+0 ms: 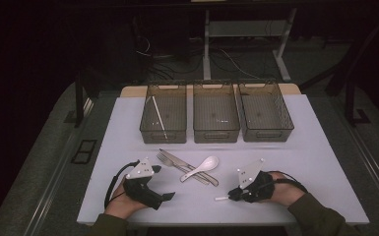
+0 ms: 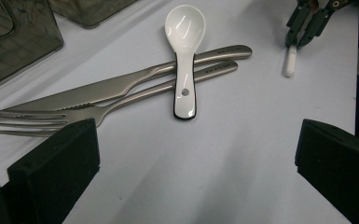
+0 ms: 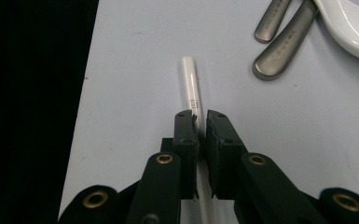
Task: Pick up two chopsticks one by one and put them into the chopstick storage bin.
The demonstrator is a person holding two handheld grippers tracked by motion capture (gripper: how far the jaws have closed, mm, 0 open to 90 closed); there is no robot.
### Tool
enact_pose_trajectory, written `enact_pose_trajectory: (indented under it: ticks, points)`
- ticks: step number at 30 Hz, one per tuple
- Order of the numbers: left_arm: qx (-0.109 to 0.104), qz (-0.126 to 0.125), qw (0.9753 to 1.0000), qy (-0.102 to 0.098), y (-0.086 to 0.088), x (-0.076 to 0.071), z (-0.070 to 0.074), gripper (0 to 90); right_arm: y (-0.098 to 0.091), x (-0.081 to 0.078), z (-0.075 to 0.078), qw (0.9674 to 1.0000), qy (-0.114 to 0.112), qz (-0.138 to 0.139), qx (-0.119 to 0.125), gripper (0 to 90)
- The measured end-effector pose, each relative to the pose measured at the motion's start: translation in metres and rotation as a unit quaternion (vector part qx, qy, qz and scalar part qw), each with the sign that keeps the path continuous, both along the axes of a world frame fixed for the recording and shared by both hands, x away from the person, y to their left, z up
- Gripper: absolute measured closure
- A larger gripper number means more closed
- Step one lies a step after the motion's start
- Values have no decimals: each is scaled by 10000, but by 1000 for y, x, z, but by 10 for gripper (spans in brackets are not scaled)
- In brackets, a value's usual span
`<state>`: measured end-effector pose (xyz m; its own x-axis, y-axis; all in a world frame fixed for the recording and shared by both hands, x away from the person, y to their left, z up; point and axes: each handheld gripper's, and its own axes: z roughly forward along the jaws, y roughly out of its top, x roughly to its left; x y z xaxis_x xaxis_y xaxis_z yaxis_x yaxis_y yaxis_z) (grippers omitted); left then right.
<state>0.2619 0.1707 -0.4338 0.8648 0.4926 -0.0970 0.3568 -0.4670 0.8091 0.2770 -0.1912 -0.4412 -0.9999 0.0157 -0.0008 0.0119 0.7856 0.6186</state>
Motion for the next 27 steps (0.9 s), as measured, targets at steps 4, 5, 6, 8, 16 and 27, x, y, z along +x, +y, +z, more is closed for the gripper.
enact_pose_trajectory:
  ticks: [4,5,6,8,16,27]
  points:
    - [1,-1,10000,-3,0,0,0,0,0,-1,0,10000,-37,15,-12,838]
    - [16,-11,10000,-7,0,0,0,0,0,-1,0,10000,-34,12,-6,840]
    - [14,-6,10000,-8,0,0,0,0,0,0,0,10000,-29,14,8,840]
    - [21,-16,10000,-14,1,0,1,0,-1,0,-1,10000,-18,4,54,841]
    - [9,-6,10000,-17,1,0,1,0,-7,7,4,9991,-45,-325,266,840]
    - [27,-16,10000,-24,0,0,1,0,-36,44,8,9764,103,-2066,620,840]
